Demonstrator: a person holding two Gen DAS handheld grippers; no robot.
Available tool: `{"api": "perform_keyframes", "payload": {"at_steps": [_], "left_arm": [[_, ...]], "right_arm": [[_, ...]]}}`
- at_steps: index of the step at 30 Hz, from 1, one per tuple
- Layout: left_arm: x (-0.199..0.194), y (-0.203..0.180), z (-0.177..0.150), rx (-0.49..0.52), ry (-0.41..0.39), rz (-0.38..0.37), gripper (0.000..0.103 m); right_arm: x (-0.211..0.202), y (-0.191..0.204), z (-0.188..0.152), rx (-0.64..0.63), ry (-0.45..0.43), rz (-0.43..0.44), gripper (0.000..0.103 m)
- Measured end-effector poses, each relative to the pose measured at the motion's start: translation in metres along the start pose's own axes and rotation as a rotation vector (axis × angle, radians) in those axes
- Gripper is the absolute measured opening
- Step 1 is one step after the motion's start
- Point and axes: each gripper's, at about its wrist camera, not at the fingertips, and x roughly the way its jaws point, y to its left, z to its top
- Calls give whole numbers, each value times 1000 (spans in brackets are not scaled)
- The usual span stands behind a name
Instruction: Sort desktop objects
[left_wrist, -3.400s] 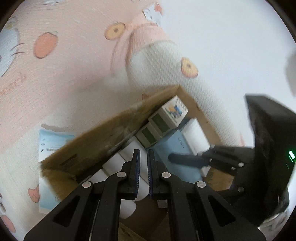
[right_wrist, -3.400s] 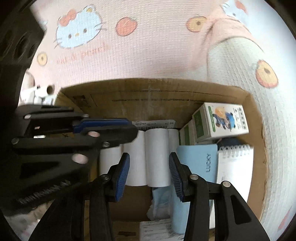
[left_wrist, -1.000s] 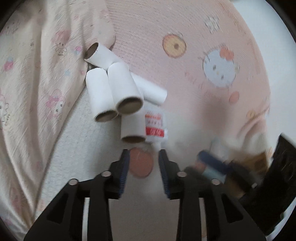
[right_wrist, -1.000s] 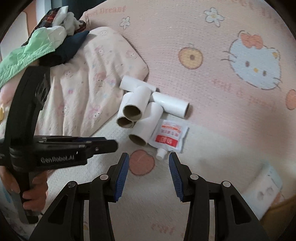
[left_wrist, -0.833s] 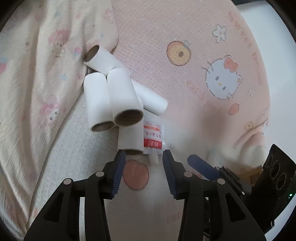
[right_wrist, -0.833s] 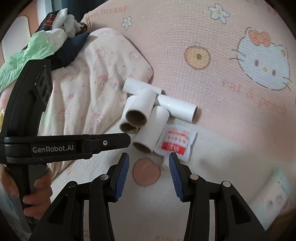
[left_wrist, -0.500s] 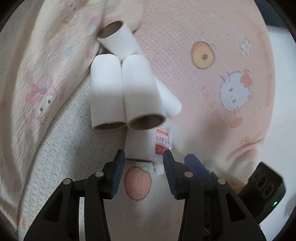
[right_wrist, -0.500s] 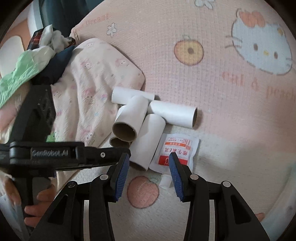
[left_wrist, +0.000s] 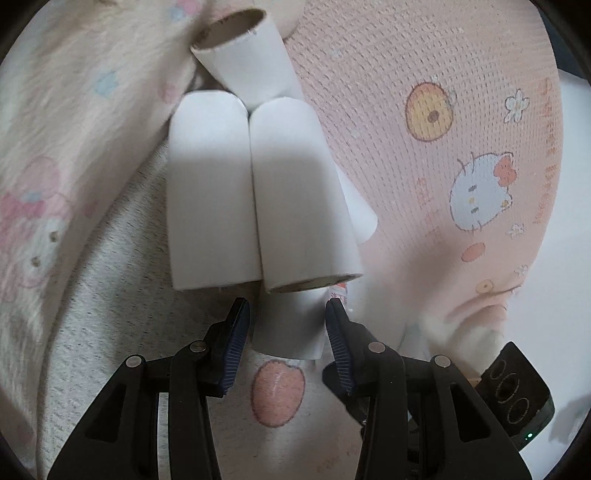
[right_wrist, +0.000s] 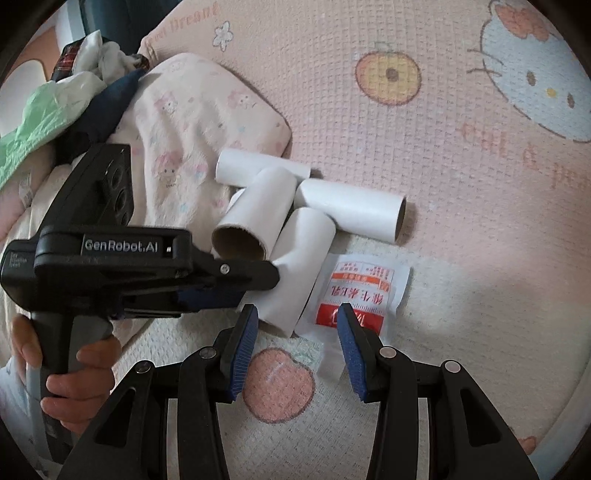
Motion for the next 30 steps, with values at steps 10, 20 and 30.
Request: {"api": "perform_keyframes", "payload": {"at_steps": [10,20,30], "left_arm": [[4,-8,-7,29,8,8,45],[2,3,-26,-57,65,-60,45],[8,-7,-59,-5,117,-85,44]], "right_arm": [[3,1,-7,53,3,30,41],[-5,12,-25,51,19,83,41],[-16,21,-52,-24,42,41,41]]}}
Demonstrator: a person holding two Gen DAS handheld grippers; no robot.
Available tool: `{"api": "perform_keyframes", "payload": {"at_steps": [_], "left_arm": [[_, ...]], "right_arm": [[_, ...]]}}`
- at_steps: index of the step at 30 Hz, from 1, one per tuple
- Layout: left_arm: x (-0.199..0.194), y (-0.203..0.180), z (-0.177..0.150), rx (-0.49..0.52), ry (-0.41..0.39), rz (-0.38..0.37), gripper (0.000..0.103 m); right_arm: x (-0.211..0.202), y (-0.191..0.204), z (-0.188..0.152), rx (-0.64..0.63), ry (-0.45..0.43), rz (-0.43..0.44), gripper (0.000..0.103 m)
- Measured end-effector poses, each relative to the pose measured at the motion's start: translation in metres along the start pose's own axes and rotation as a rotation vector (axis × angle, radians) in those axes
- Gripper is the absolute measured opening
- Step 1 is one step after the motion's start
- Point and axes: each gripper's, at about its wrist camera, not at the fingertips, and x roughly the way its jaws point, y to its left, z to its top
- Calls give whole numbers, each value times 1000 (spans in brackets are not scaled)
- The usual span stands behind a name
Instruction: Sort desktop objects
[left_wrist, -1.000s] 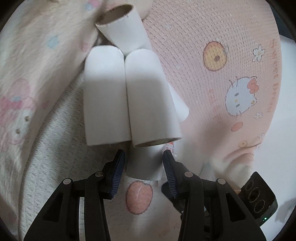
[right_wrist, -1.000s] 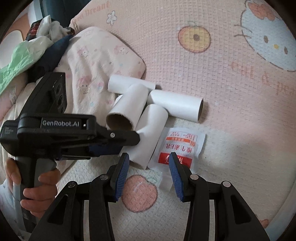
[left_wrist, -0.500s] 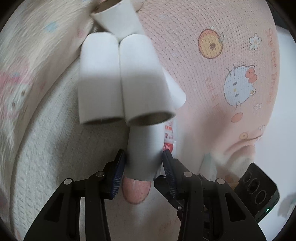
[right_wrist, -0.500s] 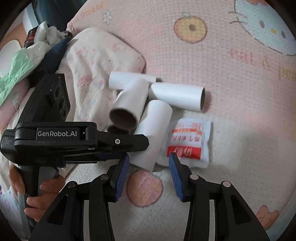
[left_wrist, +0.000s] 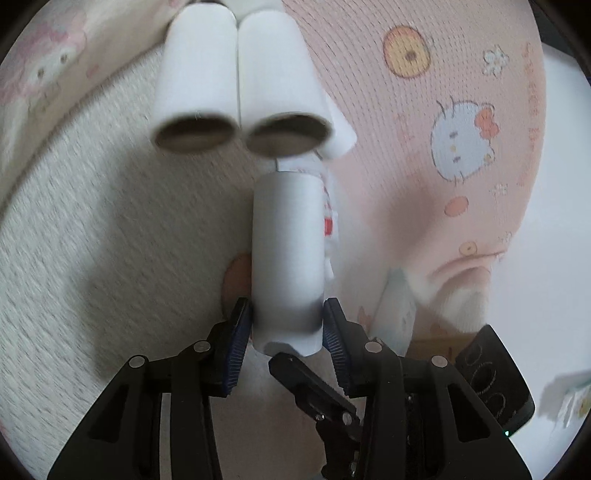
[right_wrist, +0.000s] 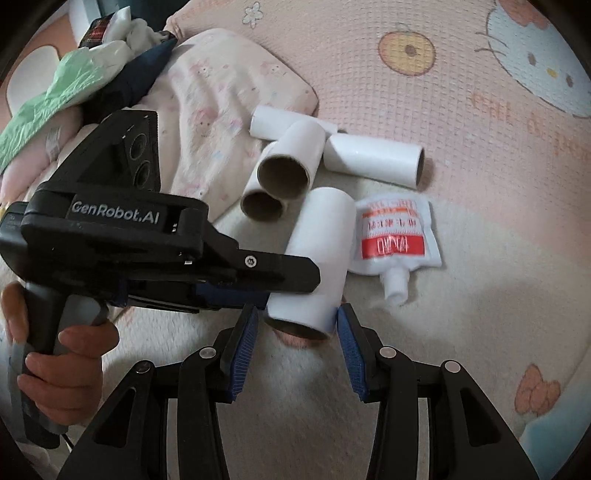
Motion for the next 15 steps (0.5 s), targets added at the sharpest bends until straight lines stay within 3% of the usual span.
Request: {"api": "perform_keyframes", "payload": {"at_steps": [7,15], "left_arm": [[7,-7,-8,40,36,-2,44],[-2,-17,0,147,-17,106,51]], "right_arm": [[-11,-13,-7,53,-15,-9,41],[-8,-15,-3,61,1,-22,41]]}}
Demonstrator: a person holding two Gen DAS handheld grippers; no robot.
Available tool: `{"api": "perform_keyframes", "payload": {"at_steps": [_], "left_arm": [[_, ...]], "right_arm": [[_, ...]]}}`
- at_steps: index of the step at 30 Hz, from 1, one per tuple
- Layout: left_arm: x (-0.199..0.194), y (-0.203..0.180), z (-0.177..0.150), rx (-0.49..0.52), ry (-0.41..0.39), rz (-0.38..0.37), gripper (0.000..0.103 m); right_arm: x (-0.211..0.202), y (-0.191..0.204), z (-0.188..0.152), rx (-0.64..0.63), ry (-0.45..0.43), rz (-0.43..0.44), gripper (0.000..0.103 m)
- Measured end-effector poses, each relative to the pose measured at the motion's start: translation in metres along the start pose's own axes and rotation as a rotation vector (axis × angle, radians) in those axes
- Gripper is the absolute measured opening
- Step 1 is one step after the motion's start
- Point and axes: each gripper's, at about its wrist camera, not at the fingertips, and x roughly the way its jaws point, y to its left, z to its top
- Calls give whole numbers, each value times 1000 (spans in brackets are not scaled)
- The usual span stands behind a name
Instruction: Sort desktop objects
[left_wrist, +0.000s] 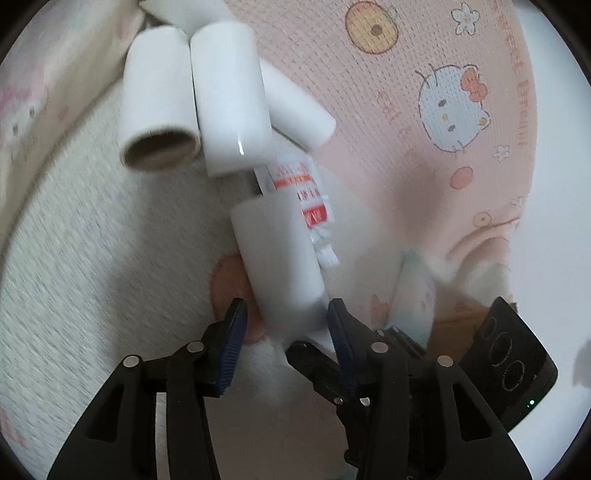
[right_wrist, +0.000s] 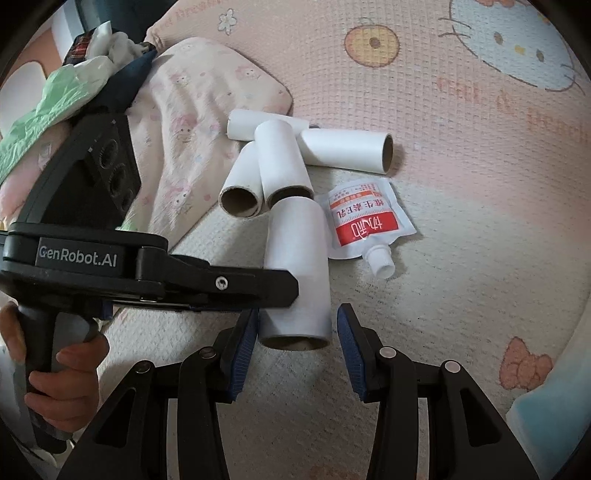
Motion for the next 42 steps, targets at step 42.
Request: {"api": "perform_keyframes", "payload": {"at_steps": [42], "left_arm": [[-28,-86,-20,163,-74,-134,46]], "right_arm": [[-63,19,11,-24,-25,-133,41]]}}
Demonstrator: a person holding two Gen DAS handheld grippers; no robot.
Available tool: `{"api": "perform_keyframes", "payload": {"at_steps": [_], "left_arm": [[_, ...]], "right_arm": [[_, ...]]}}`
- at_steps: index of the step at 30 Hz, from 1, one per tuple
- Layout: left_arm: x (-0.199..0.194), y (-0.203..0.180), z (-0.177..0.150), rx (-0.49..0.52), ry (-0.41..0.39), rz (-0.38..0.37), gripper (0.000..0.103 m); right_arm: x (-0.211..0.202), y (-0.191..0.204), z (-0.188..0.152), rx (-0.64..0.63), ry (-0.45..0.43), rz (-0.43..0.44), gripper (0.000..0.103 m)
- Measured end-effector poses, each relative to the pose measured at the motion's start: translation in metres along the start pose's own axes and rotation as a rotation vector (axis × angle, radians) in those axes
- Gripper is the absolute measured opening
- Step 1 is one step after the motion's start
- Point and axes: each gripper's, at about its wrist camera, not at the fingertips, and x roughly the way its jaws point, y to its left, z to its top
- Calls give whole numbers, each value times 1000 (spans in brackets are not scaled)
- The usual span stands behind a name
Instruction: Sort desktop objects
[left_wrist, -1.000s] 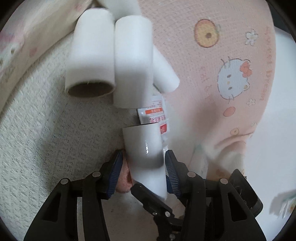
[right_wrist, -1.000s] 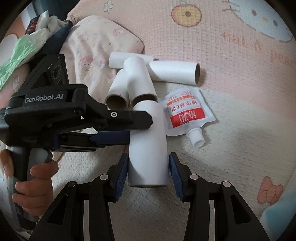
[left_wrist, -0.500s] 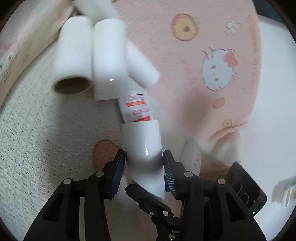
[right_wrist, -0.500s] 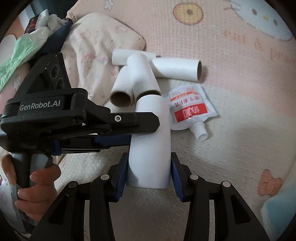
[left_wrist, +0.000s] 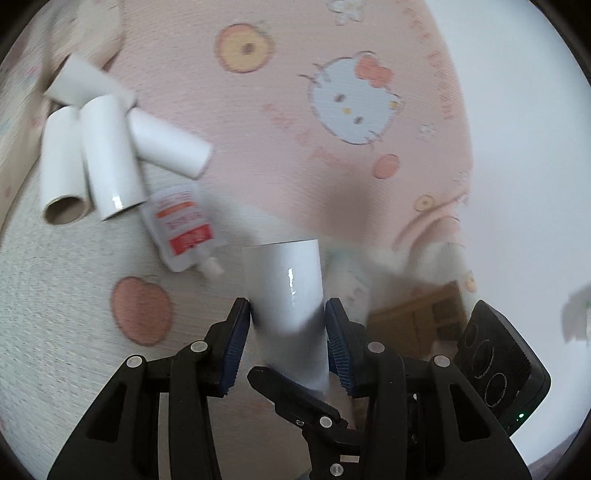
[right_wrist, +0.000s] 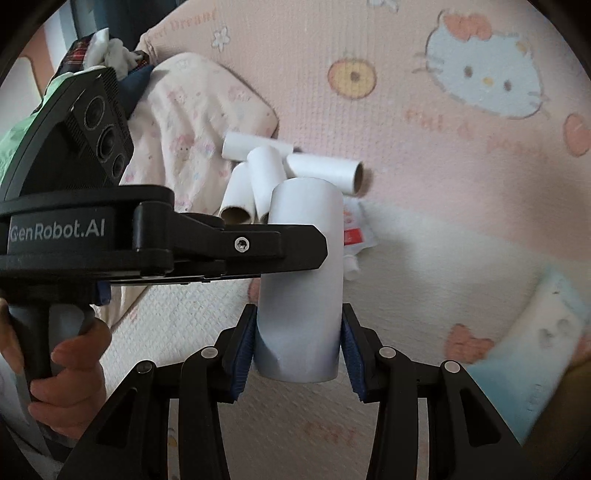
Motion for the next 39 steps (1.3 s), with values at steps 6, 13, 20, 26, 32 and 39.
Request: {"api": "perform_keyframes", "payload": {"at_steps": [6,13,20,26,32,39], "left_arm": [[-1,-36,-4,79,10,-18,46],[-13,-78,-6,155,9,-52,46],[-18,-121,-10,256,-6,-88,46],[-13,-154,-9,327,-6,-117,46],[-6,-191,-4,413,-21,-152,47],[7,-223,4,482,-7,-187,46]], "right_arm": [[-33,-7,0,23,-19,-35,41],[-77,-7,-1,8,-75,-103,41],[-114,-8,-2,-13,-133,-187,41],[-138,-14,2,-25,-144,-274,41],[-160,-27,13,-19,-139,-373,41],[-187,-52,19,27,-176,-414,41]]}}
